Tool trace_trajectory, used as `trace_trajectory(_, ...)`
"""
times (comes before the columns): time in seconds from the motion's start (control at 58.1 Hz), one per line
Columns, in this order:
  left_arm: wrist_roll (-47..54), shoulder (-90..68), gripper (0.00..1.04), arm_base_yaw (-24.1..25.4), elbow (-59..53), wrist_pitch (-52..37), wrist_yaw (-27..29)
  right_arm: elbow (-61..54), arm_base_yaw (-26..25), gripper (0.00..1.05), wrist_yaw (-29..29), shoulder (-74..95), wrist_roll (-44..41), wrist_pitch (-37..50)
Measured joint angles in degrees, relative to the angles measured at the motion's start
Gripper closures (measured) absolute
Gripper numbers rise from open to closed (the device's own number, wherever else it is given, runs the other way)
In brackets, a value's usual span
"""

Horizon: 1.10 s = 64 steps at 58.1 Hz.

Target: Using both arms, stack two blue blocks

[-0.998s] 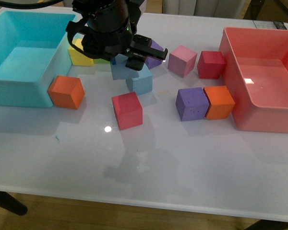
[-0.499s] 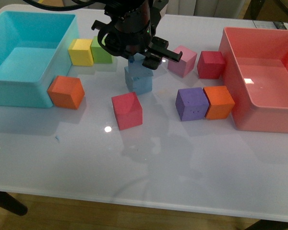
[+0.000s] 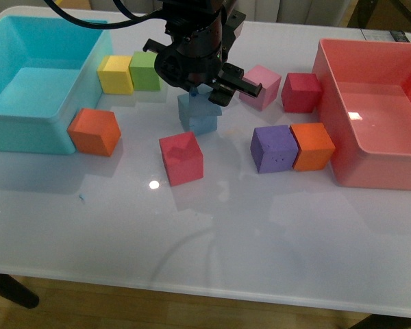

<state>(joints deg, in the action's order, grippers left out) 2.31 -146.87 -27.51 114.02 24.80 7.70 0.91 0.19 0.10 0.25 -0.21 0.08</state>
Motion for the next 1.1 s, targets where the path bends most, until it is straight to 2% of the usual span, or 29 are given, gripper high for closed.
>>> trace_trajectory(0.361, 0.00, -2.38, 0.65, 0.72, 3.56, 2.34, 0.07, 0.00, 0.00, 0.09, 0.00, 0.00, 0.00, 0.00)
trace_trajectory(0.723, -0.07, -2.62, 0.08, 0.92, 3.89, 2.60, 0.72, 0.00, 0.00, 0.09, 0.00, 0.00, 0.00, 0.00)
trace_trajectory(1.102, -0.92, -2.43, 0.09, 1.01, 3.34, 1.73, -0.76, 0.00, 0.00, 0.09, 0.00, 0.00, 0.00, 0.00)
